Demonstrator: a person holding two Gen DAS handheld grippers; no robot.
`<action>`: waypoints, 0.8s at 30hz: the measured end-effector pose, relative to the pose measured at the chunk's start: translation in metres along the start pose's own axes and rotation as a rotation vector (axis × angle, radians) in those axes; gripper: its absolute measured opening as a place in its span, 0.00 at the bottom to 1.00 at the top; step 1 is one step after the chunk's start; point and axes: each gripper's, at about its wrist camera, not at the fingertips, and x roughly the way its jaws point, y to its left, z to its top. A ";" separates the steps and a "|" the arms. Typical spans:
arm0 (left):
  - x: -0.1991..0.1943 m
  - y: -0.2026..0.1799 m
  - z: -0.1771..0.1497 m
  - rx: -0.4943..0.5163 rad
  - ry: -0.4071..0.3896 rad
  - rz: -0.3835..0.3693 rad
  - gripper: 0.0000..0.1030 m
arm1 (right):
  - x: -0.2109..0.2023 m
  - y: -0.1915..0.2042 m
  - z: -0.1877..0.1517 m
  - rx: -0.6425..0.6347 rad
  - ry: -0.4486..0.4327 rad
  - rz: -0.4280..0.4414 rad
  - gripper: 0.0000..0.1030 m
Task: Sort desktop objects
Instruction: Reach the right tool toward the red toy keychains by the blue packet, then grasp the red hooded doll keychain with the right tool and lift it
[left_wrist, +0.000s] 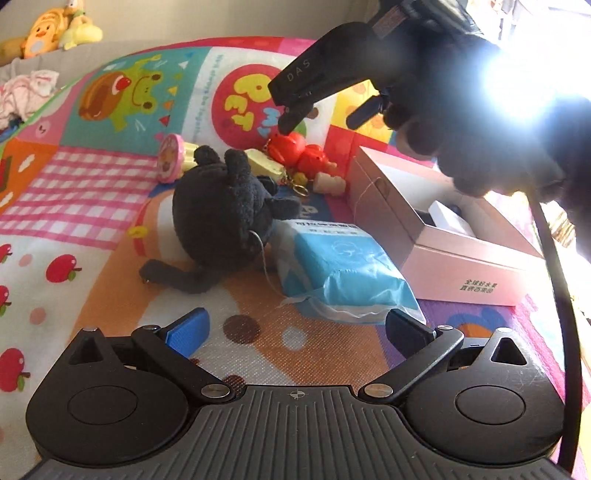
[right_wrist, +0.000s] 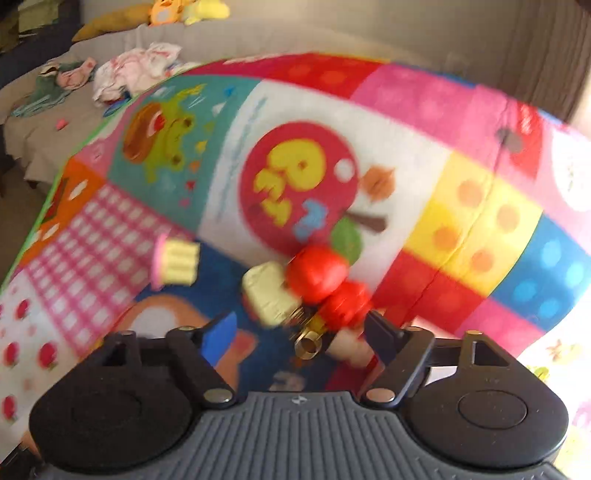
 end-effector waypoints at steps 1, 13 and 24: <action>0.001 0.002 0.000 -0.010 0.004 -0.003 1.00 | 0.013 0.000 0.004 -0.001 0.020 -0.019 0.78; 0.001 0.009 0.002 -0.045 -0.002 -0.031 1.00 | 0.058 -0.031 0.014 0.165 0.203 0.108 0.74; 0.002 0.011 0.003 -0.050 -0.004 -0.048 1.00 | -0.143 -0.056 -0.069 0.205 -0.089 0.383 0.74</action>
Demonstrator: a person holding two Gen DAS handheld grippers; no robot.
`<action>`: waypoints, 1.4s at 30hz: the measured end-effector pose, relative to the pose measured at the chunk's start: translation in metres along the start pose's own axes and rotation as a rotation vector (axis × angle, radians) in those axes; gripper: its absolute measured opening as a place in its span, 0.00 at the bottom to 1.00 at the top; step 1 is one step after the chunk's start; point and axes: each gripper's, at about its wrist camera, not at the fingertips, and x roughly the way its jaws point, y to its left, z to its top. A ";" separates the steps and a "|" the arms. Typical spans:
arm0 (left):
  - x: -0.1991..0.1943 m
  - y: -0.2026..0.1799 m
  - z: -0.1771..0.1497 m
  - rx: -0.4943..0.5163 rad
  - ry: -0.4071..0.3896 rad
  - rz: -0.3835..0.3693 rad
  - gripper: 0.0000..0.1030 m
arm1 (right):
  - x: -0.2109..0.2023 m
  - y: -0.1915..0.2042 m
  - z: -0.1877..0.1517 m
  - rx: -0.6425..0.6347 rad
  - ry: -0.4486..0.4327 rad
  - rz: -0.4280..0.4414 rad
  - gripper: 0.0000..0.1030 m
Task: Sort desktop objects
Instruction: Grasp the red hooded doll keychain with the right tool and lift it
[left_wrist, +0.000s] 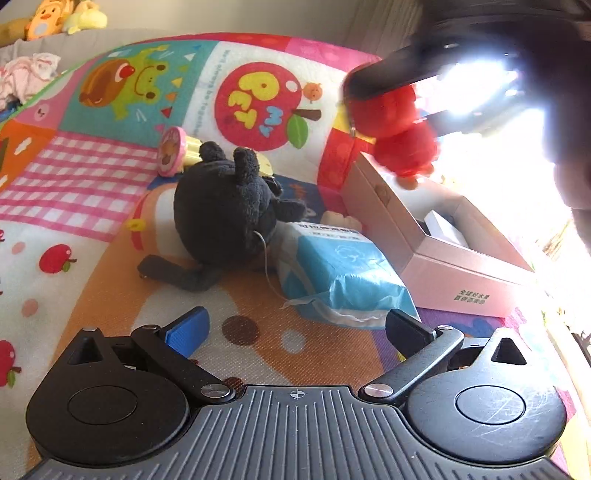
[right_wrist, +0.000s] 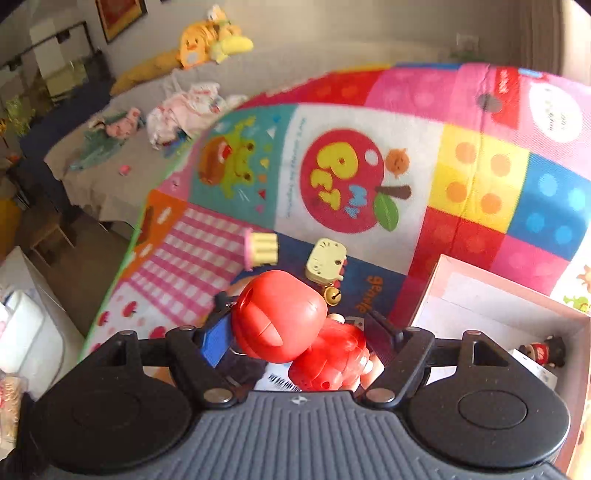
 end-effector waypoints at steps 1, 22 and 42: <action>0.000 0.000 0.000 -0.002 -0.001 -0.003 1.00 | -0.016 -0.001 -0.007 0.002 -0.019 0.011 0.74; -0.038 -0.024 0.002 0.026 0.008 0.139 1.00 | -0.055 -0.050 -0.182 0.176 -0.019 -0.098 0.76; -0.019 -0.053 -0.005 0.107 0.038 0.181 1.00 | -0.024 0.007 -0.201 -0.295 -0.069 -0.401 0.66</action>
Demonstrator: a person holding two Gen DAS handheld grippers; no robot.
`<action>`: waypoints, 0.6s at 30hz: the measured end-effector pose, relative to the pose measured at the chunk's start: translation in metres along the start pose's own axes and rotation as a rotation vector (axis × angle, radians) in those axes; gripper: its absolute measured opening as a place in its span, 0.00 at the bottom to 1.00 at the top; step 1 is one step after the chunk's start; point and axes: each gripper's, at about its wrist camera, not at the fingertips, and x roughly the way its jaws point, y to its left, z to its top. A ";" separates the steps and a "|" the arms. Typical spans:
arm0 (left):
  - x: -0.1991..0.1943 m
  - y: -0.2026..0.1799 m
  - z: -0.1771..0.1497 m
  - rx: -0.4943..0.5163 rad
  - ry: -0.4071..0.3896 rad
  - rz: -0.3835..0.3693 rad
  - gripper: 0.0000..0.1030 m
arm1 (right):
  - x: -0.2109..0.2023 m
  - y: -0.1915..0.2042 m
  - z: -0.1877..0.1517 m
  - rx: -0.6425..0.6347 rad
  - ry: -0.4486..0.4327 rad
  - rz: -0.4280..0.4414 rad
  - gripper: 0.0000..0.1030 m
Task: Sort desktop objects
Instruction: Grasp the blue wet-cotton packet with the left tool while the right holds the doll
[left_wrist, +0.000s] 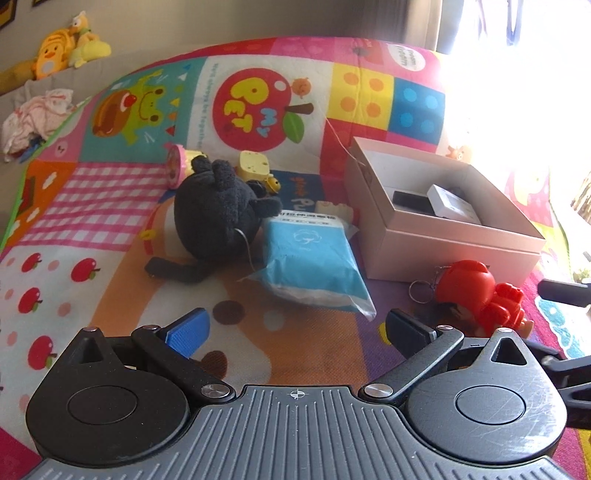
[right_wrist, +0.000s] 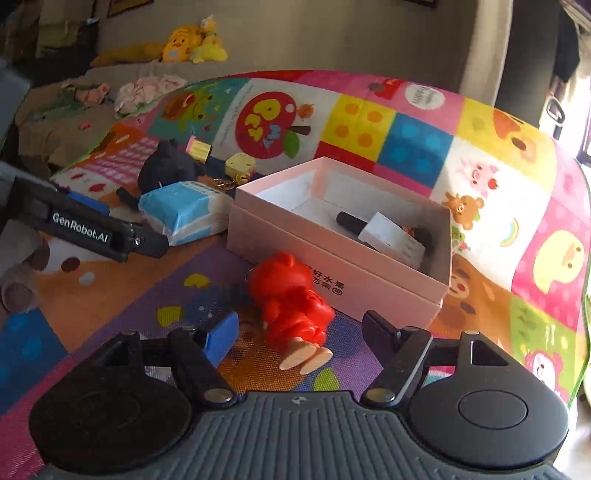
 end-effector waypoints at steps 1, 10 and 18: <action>-0.001 0.002 0.000 -0.006 0.002 0.003 1.00 | 0.009 0.006 0.002 -0.034 0.017 -0.013 0.62; -0.004 0.006 -0.003 -0.010 0.001 -0.020 1.00 | 0.021 -0.061 0.001 0.506 0.221 0.320 0.42; 0.008 -0.009 -0.002 0.029 0.003 -0.043 1.00 | 0.002 -0.090 -0.044 0.781 0.207 0.406 0.56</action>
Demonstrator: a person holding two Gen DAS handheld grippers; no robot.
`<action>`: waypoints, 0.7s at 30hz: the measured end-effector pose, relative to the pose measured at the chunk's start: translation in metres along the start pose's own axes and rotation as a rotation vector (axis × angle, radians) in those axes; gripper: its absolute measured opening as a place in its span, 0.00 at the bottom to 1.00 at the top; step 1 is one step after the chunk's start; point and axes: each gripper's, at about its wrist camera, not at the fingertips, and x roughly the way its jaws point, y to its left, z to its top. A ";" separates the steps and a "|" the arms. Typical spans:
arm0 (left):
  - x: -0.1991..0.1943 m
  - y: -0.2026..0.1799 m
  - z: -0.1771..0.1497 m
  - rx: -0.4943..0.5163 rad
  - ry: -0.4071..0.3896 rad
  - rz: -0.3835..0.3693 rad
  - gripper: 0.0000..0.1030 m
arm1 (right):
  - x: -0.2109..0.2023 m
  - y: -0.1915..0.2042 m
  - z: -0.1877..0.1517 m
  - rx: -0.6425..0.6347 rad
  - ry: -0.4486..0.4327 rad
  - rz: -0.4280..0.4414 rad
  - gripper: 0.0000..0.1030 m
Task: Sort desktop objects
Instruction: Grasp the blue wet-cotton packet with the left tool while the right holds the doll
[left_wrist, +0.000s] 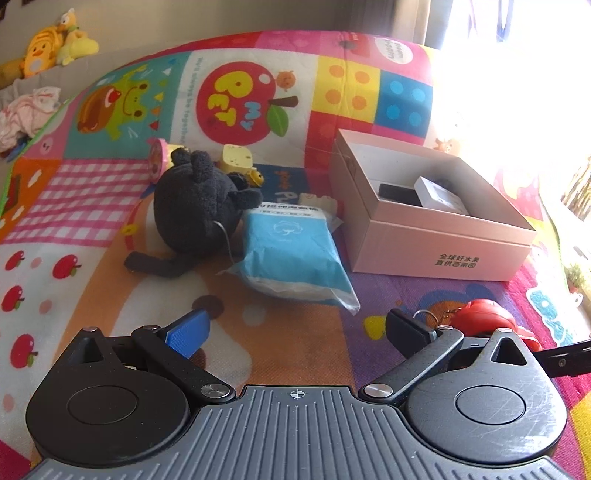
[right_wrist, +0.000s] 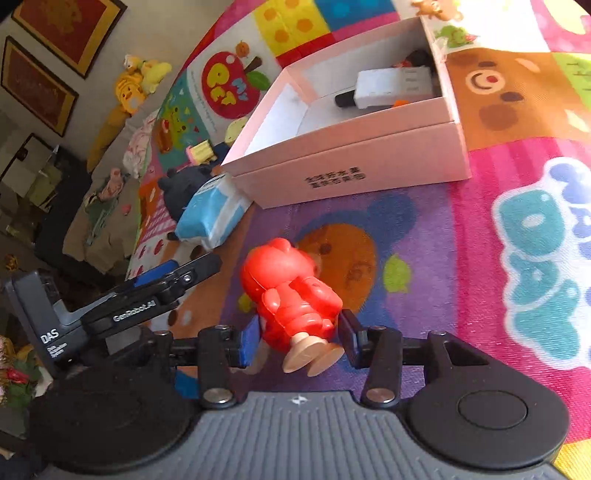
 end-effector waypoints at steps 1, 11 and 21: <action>0.001 -0.002 0.002 0.014 -0.012 0.005 1.00 | -0.004 -0.003 -0.001 0.008 -0.037 -0.022 0.62; 0.029 -0.024 0.021 0.170 -0.115 0.137 1.00 | -0.013 -0.013 -0.013 -0.068 -0.299 -0.248 0.94; 0.013 -0.011 0.002 0.142 -0.077 0.114 0.63 | -0.010 -0.011 -0.017 -0.079 -0.312 -0.255 0.99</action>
